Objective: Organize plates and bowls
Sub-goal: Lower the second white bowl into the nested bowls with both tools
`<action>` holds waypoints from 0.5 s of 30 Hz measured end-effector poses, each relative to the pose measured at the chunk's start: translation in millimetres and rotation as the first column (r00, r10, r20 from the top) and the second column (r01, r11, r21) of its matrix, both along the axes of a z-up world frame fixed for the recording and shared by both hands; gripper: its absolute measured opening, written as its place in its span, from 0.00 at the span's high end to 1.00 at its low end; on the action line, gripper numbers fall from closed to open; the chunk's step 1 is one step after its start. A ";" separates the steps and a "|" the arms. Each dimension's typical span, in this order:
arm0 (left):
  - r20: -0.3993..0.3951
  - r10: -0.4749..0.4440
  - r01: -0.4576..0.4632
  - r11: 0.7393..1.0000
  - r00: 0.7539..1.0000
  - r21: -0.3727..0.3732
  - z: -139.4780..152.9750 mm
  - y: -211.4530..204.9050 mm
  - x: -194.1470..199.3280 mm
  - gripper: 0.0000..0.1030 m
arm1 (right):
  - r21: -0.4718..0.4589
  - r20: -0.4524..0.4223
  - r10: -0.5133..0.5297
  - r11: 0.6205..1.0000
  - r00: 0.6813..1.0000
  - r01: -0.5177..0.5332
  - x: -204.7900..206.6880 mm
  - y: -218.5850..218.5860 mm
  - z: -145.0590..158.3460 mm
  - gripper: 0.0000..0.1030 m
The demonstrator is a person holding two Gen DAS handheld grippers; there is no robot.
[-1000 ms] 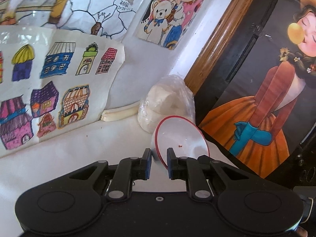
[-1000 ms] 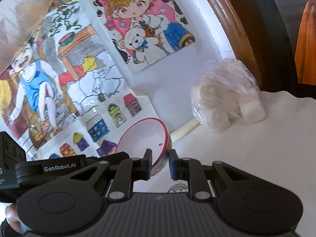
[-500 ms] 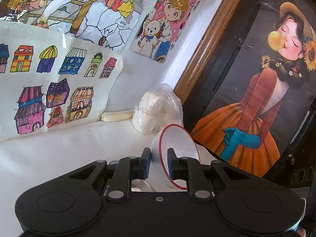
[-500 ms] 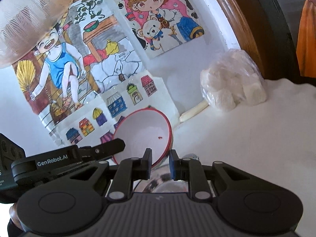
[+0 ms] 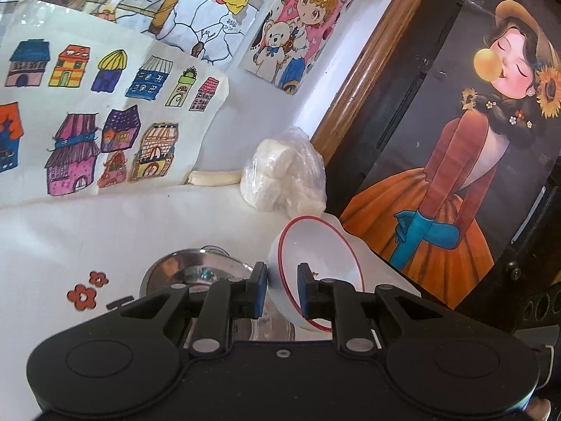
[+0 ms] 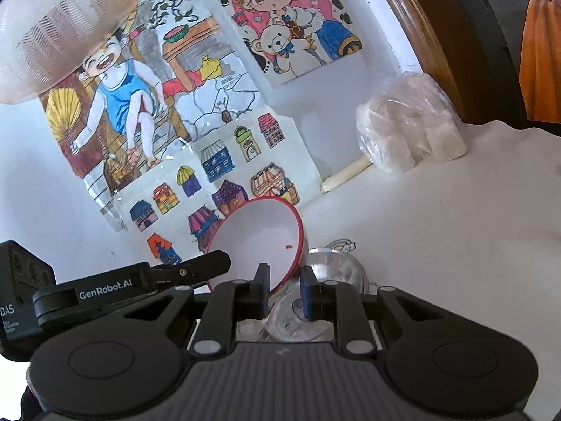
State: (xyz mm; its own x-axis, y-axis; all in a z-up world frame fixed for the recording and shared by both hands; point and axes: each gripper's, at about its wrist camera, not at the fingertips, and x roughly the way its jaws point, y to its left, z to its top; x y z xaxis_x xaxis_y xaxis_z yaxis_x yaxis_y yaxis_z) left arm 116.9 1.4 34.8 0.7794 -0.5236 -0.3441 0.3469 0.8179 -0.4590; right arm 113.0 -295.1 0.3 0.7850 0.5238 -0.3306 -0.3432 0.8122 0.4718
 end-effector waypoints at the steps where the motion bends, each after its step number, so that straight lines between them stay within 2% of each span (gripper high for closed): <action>1: 0.003 0.000 0.000 1.000 1.000 0.000 -1.0 0.9 -4.2 0.82 | -0.002 0.000 0.002 1.000 1.000 -0.002 -2.9 -0.6 -0.7 0.80; 15: -0.045 -0.033 0.032 0.999 0.998 -0.018 -19.4 10.7 -49.6 0.82 | -0.015 -0.039 0.013 1.000 0.999 -0.013 -55.9 0.3 -19.4 0.80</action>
